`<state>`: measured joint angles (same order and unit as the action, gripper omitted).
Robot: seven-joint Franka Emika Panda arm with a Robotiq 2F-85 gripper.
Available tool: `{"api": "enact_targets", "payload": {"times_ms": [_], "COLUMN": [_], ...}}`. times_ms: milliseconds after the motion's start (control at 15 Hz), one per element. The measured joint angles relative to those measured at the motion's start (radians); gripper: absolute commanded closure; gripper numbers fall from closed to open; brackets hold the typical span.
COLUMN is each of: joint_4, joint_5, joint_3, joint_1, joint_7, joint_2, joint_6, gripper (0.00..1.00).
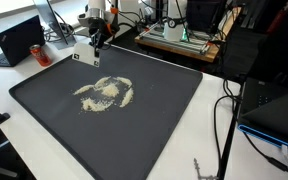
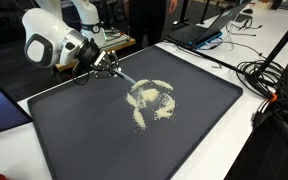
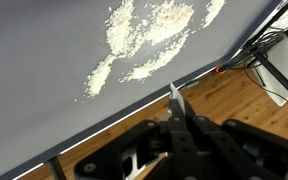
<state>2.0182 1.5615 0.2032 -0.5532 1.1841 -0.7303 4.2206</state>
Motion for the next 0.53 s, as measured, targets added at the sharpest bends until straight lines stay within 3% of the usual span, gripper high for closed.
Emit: {"api": "enact_targets", "payload": {"times_ms": [200, 533], "joint_4": [0.065, 0.22], "joint_5": [-0.003, -0.071], "joint_3": [-0.056, -0.021], "joint_1": [-0.047, -0.02], "joint_7": [-0.072, -0.158], "joint_2": [0.01, 0.087], "joint_6": [-0.001, -0.001], "gripper": [0.99, 0.99]}}
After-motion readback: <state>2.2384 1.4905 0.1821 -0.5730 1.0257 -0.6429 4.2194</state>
